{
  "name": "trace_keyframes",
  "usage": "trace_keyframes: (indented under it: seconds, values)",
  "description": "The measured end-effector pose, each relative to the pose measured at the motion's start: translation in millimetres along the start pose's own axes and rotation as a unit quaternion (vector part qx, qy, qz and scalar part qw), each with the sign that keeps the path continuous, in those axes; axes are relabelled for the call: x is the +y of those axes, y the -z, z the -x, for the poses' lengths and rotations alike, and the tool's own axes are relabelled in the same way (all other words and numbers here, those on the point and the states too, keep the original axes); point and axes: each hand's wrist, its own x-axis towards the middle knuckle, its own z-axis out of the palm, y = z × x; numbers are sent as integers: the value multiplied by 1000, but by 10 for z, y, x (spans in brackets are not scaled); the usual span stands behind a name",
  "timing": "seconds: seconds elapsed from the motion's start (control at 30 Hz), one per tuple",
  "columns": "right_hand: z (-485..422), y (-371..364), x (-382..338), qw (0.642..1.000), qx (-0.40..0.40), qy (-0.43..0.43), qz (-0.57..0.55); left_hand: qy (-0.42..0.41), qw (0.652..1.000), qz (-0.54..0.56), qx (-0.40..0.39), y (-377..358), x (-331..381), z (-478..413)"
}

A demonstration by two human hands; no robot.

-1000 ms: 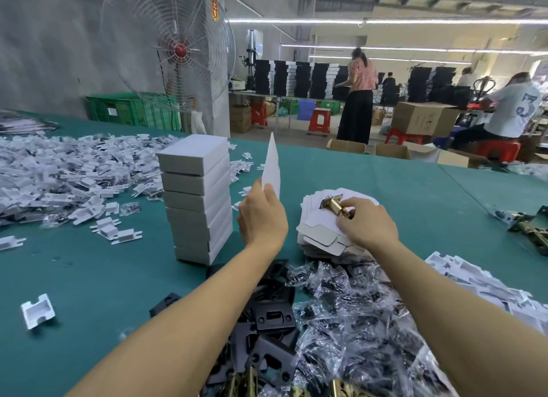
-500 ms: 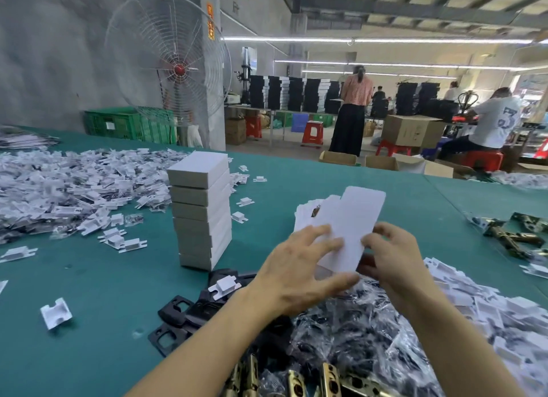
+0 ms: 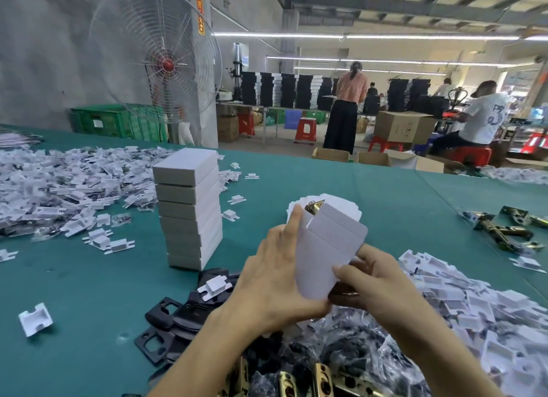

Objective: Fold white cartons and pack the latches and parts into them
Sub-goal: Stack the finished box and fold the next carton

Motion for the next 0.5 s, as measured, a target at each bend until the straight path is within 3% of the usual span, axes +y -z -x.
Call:
trace_keyframes:
  seconds: [0.07,0.13,0.23,0.33,0.4,0.5]
  values:
    - [-9,17,-37,999,3,35,-7,11,999,30,-27,39,-53,21]
    - [-7,38,-56,998,-17,60,-16,32,988,129,-79,68,-59,44]
    - [-13,75,-54,995,-46,80,-35,25,954,273,-122,116,-28,45]
    - [-16,116,-15,993,-15,109,32,27,907,395,-145,163,17,26]
    - [-10,109,36,987,1,126,101,73,875,463,-124,177,49,22]
    - [-12,89,110,970,35,137,199,112,886,447,-51,153,37,13]
